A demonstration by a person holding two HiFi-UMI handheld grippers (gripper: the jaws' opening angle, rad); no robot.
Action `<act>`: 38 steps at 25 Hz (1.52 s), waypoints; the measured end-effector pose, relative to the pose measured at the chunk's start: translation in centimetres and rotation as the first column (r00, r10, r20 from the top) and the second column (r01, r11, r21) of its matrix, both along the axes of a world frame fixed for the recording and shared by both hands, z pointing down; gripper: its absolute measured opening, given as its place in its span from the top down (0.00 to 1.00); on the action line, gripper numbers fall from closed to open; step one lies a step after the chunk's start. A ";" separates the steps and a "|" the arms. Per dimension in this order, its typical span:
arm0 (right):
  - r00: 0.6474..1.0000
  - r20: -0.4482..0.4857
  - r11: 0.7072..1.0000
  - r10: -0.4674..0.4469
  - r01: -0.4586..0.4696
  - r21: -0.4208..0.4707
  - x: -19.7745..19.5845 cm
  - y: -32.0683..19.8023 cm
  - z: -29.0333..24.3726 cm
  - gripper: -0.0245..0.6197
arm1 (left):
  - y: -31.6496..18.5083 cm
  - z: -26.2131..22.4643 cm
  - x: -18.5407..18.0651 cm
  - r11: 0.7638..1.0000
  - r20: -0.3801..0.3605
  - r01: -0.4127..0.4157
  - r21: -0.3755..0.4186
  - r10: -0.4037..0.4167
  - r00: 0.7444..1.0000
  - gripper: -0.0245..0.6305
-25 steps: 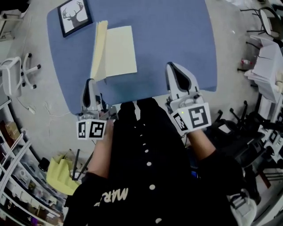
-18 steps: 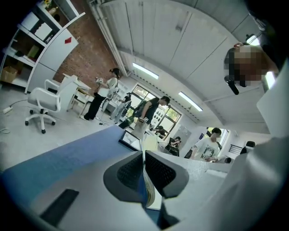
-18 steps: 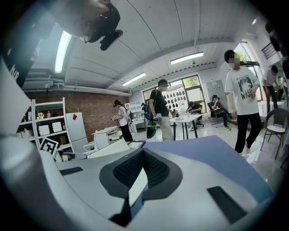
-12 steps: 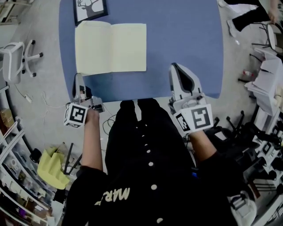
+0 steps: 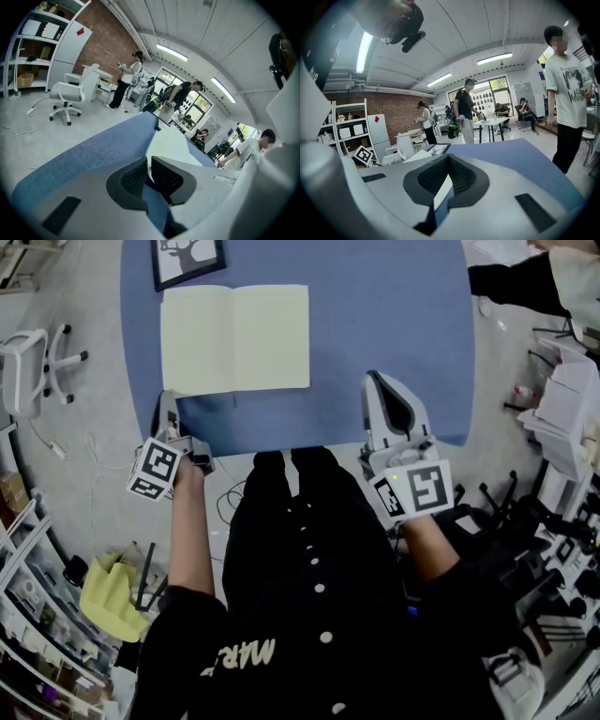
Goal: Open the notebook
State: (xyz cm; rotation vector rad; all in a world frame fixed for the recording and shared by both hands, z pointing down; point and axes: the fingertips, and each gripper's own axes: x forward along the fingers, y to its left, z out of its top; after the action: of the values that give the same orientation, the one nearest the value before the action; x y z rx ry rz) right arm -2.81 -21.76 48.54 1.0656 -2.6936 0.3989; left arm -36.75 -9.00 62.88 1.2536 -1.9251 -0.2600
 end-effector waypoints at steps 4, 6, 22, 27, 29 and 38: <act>1.000 0.003 1.000 0.004 -0.004 0.002 0.0 0.0 -0.2 0.96 | 0.4 -0.5 0.2 0.999 0.095 -0.043 -0.007 0.044 0.994 0.78; 1.000 0.004 1.000 0.004 -0.004 0.002 0.0 0.0 -0.1 0.96 | 0.9 -0.4 0.1 1.000 0.111 -0.029 -0.011 0.030 0.993 0.73; 0.998 0.043 0.997 0.047 -0.049 0.063 0.9 0.5 -4.1 0.96 | 4.1 -6.0 -1.2 1.000 0.330 0.018 -0.007 -0.015 0.944 0.85; 0.990 0.082 0.985 0.116 -0.125 0.119 2.9 0.0 -8.9 0.96 | 1.9 -15.1 2.2 0.982 0.474 -0.148 0.117 0.076 0.878 0.96; 0.984 0.102 0.975 0.146 -0.160 0.154 3.8 -0.6 -11.9 0.96 | 0.3 -20.0 3.9 0.957 0.528 -0.231 0.178 0.105 0.842 0.96; 0.965 0.162 0.939 0.206 -0.241 0.245 7.5 0.4 -22.7 0.96 | -1.0 -34.8 9.7 0.869 0.626 -0.422 0.260 0.181 0.759 0.96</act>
State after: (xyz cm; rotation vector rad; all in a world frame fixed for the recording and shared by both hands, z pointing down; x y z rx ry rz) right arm 4.65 -21.36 25.82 1.4791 -2.8082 0.1549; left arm -27.03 -10.01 28.08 2.0971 -2.1859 -0.0793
